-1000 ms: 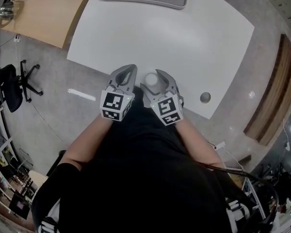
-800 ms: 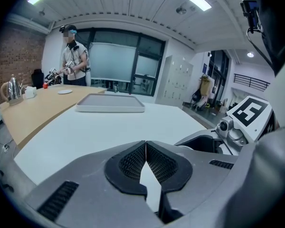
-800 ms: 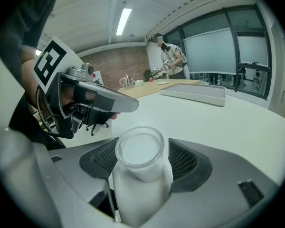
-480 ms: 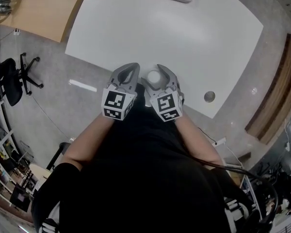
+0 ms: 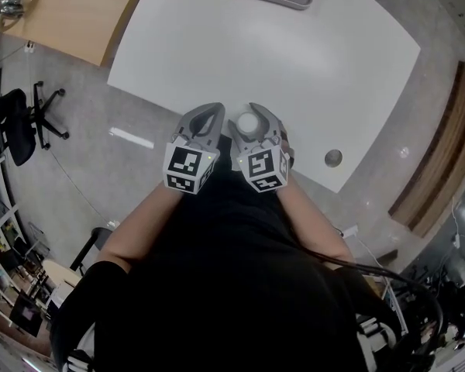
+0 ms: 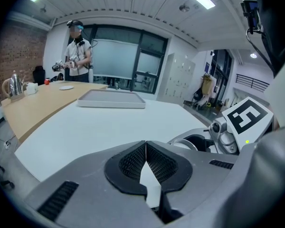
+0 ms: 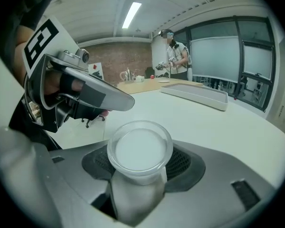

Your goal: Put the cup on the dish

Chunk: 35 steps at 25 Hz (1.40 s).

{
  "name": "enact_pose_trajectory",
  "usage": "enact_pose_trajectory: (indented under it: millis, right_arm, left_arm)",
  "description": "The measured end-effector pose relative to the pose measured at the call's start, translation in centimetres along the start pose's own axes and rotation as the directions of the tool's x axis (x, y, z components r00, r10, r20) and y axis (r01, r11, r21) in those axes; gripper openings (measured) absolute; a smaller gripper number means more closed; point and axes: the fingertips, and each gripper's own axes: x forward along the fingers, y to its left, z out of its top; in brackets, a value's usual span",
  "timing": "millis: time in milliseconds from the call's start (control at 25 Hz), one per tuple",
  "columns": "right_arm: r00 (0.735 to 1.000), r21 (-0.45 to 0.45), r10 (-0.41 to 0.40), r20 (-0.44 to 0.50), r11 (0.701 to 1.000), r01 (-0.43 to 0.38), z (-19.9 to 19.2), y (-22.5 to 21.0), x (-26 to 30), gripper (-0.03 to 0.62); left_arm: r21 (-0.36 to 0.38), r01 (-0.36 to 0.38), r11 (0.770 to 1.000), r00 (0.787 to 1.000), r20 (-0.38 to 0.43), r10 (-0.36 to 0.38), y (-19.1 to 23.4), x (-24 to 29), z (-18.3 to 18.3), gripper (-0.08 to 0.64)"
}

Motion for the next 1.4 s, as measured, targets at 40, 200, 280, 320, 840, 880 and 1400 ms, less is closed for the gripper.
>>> enact_pose_trajectory:
  millis: [40,200,280,320,840,880,1400]
  right_arm:
    - [1.000,0.013,0.001,-0.001,1.000,-0.001,0.1,-0.1,-0.1,0.265]
    - [1.000,0.035,-0.010,0.017,0.999,0.010,1.4,-0.7,-1.0,0.265]
    - [1.000,0.045,-0.010,0.029,0.999,0.008,2.3,-0.9,-1.7,0.265]
    - [0.999,0.049,-0.009,0.033,0.999,0.007,2.7,-0.9,-2.2,0.265]
    - [0.993,0.050,-0.035,0.109,0.998,0.029,8.8,-3.1,-9.9,0.264]
    - [0.993,0.044,-0.040,0.112,0.998,0.035,9.2,-3.4,-10.6,0.264]
    - [0.981,-0.003,-0.059,0.186,0.998,0.061,12.7,-5.9,-18.2,0.262]
  left_arm:
    - [0.003,-0.001,1.000,1.000,0.005,0.001,0.0,-0.1,0.3,0.009]
    - [0.014,-0.008,1.000,0.999,0.034,0.008,0.0,-0.3,1.7,0.009]
    - [0.020,-0.007,1.000,0.999,0.052,0.006,-0.3,-0.7,2.5,0.009]
    - [0.024,-0.005,1.000,0.998,0.062,0.003,-0.5,-0.9,3.0,0.009]
    - [0.094,-0.008,0.996,0.976,0.219,-0.013,-3.9,-3.1,10.4,0.009]
    - [0.102,-0.004,0.995,0.974,0.226,-0.019,-4.4,-3.1,11.0,0.009]
    - [0.143,-0.042,0.989,0.938,0.346,-0.010,-9.2,-4.6,17.1,0.009]
